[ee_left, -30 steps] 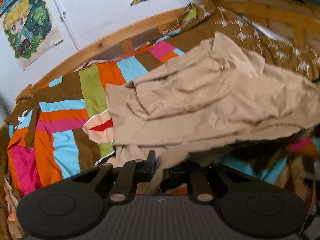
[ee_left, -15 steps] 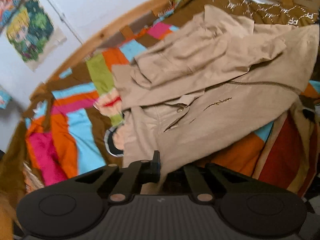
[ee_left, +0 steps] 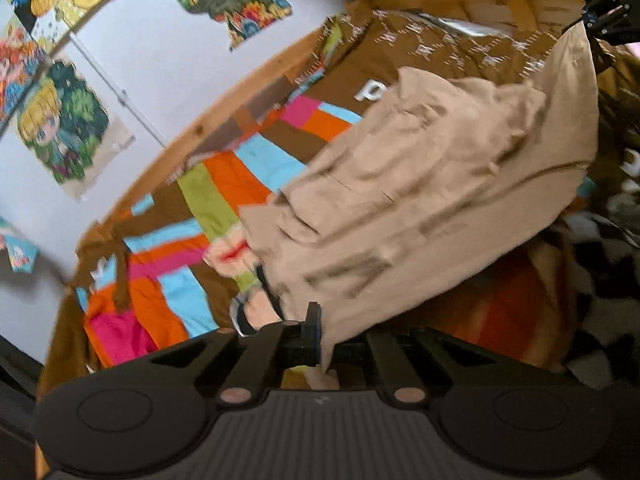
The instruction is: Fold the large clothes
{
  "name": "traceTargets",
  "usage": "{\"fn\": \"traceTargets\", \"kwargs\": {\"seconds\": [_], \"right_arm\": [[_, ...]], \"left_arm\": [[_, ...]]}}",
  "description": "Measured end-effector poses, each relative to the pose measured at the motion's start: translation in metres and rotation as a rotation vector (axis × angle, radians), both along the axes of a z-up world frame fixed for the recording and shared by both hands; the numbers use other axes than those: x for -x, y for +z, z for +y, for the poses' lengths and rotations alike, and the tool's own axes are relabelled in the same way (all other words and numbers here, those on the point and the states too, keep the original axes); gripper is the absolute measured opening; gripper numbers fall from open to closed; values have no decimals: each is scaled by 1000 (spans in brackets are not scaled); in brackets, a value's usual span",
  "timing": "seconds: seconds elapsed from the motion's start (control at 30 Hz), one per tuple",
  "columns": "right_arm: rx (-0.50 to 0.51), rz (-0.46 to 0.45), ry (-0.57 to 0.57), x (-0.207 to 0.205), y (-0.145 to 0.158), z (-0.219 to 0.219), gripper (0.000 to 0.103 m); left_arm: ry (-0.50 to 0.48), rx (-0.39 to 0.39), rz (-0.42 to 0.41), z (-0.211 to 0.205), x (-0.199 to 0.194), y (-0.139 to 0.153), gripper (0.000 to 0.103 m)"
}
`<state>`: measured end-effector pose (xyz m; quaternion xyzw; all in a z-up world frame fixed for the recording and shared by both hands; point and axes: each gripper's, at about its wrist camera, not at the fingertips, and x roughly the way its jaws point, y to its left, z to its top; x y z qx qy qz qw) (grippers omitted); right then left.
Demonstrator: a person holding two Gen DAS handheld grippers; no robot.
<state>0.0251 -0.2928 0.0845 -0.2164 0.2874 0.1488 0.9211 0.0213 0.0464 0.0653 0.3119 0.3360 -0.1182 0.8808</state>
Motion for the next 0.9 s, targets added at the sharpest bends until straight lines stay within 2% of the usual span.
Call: {"fn": "traceTargets", "kwargs": {"seconds": [0.2, 0.33, 0.47, 0.6, 0.7, 0.73, 0.77, 0.83, 0.9], "right_arm": [[-55, -42, -54, -89, 28, -3, 2], [-93, -18, -90, -160, 31, -2, 2], [-73, 30, -97, -222, 10, 9, 2], [-47, 106, -136, -279, -29, 21, 4], [-60, 176, -188, -309, -61, 24, 6], [-61, 197, -199, -315, -71, 25, 7], [-62, 213, -207, -318, -80, 26, 7], [-78, 234, -227, -322, -91, 27, 7], [-117, 244, -252, -324, -98, 25, 8]], "left_arm": [[31, 39, -6, 22, -83, 33, 2], [63, 68, 12, 36, -144, 37, 2], [96, 116, 78, 45, -204, 18, 2], [185, 281, 182, 70, -269, -13, 6], [276, 439, 245, 94, -300, -36, 19], [302, 485, 256, 101, -304, -42, 33], [341, 528, 256, 109, -306, -47, 57], [405, 625, 250, 126, -305, -51, 79], [418, 762, 247, 146, -298, -50, 84]]}}
